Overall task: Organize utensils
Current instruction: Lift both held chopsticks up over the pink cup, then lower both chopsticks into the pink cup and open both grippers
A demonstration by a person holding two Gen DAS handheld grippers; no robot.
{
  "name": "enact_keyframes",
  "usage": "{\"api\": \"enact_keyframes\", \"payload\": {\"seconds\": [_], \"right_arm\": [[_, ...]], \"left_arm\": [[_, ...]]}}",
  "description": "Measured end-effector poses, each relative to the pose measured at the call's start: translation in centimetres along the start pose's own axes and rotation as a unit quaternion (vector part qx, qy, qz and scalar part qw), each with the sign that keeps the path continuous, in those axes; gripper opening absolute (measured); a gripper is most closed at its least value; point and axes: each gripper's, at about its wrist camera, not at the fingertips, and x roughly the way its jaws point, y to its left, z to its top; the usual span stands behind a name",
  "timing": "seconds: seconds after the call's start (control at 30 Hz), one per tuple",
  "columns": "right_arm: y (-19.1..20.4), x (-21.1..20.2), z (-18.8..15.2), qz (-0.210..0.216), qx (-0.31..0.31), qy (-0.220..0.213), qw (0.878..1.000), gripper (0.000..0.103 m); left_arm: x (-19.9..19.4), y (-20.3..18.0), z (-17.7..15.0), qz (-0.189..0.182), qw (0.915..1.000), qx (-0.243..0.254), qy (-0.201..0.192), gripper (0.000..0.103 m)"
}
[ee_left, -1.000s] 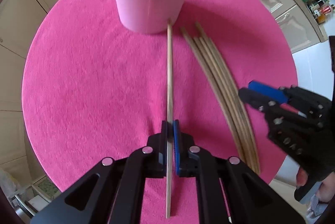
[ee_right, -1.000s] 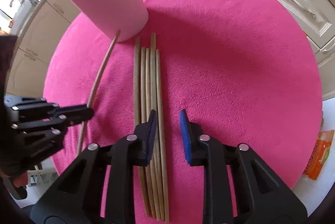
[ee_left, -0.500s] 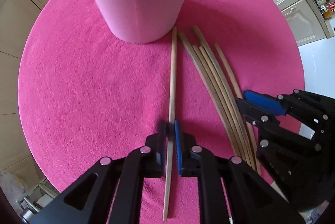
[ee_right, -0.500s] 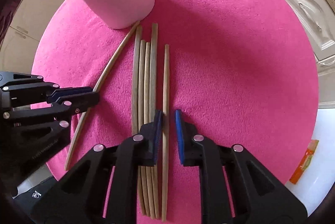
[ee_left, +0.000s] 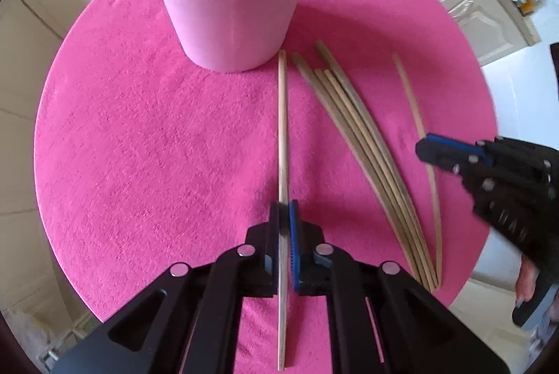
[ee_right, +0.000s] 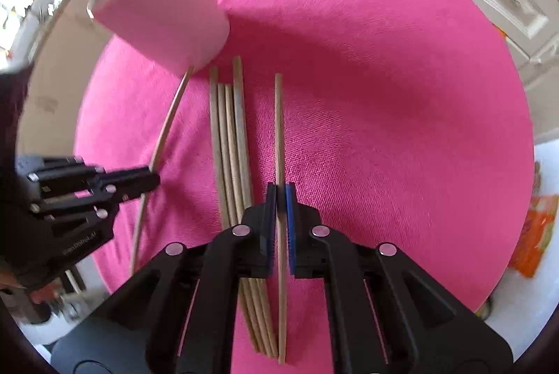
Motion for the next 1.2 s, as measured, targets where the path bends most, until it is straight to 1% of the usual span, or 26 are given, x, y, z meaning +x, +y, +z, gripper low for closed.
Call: {"api": "enact_keyframes", "payload": {"seconds": [0.13, 0.23, 0.33, 0.4, 0.47, 0.53, 0.6, 0.63, 0.7, 0.77, 0.87, 0.93, 1.03, 1.1, 1.17, 1.2], "right_arm": [[-0.9, -2.6, -0.8, 0.017, 0.037, -0.046, 0.998, 0.005], [-0.7, -4.7, -1.4, 0.028, 0.060, -0.087, 0.994, 0.005], [-0.8, -7.3, -1.7, 0.035, 0.074, -0.125, 0.989, 0.005], [-0.6, -8.5, -2.3, 0.047, 0.084, -0.146, 0.985, 0.005], [0.3, -9.5, -1.9, 0.059, 0.088, -0.164, 0.981, 0.005], [0.3, -10.7, -1.9, 0.065, 0.088, -0.181, 0.977, 0.005], [1.9, -12.2, -1.9, 0.066, 0.085, -0.207, 0.973, 0.005], [2.2, -12.4, -1.8, 0.067, 0.084, -0.214, 0.971, 0.005], [3.5, -13.8, -1.5, 0.069, 0.075, -0.239, 0.966, 0.005], [4.8, -15.1, -1.1, 0.068, 0.065, -0.260, 0.961, 0.005], [6.6, -16.8, -0.2, 0.064, 0.051, -0.290, 0.953, 0.005], [7.9, -17.6, 0.7, 0.057, 0.036, -0.308, 0.949, 0.005], [9.4, -18.4, 2.3, 0.059, 0.023, -0.323, 0.944, 0.005], [10.4, -18.9, 3.4, 0.061, 0.015, -0.336, 0.940, 0.005], [11.3, -19.3, 4.0, 0.054, 0.007, -0.348, 0.936, 0.005], [11.9, -19.5, 4.6, 0.049, 0.003, -0.354, 0.934, 0.005]], "left_arm": [[-2.1, 0.9, -1.9, -0.030, 0.9986, 0.007, -0.042, 0.005], [-4.6, 1.8, -3.6, -0.048, 0.9947, 0.024, -0.088, 0.005], [-7.1, 2.4, -5.4, -0.072, 0.9877, 0.039, -0.133, 0.005], [-8.4, 2.8, -6.2, -0.079, 0.9826, 0.053, -0.160, 0.005], [-10.4, 3.2, -6.8, -0.088, 0.9765, 0.064, -0.186, 0.005], [-12.2, 3.9, -7.1, -0.101, 0.9692, 0.065, -0.215, 0.005], [-13.8, 5.1, -7.0, -0.106, 0.9619, 0.061, -0.244, 0.005], [-14.3, 4.8, -6.1, -0.108, 0.9589, 0.058, -0.256, 0.005], [-15.5, 5.6, -5.4, -0.110, 0.9524, 0.048, -0.280, 0.005], [-16.9, 6.2, -4.6, -0.114, 0.9415, 0.038, -0.315, 0.005], [-18.6, 6.0, -3.3, -0.111, 0.9276, 0.032, -0.355, 0.005], [-19.5, 5.7, -2.2, -0.110, 0.9201, 0.024, -0.375, 0.005], [-20.6, 5.9, -0.8, -0.115, 0.9090, 0.013, -0.401, 0.005], [-21.2, 6.1, 0.2, -0.109, 0.8979, 0.009, -0.427, 0.005], [-21.7, 6.4, 1.0, -0.105, 0.8879, 0.002, -0.448, 0.006], [-21.9, 6.3, 1.6, -0.103, 0.8843, -0.001, -0.455, 0.005]]}}
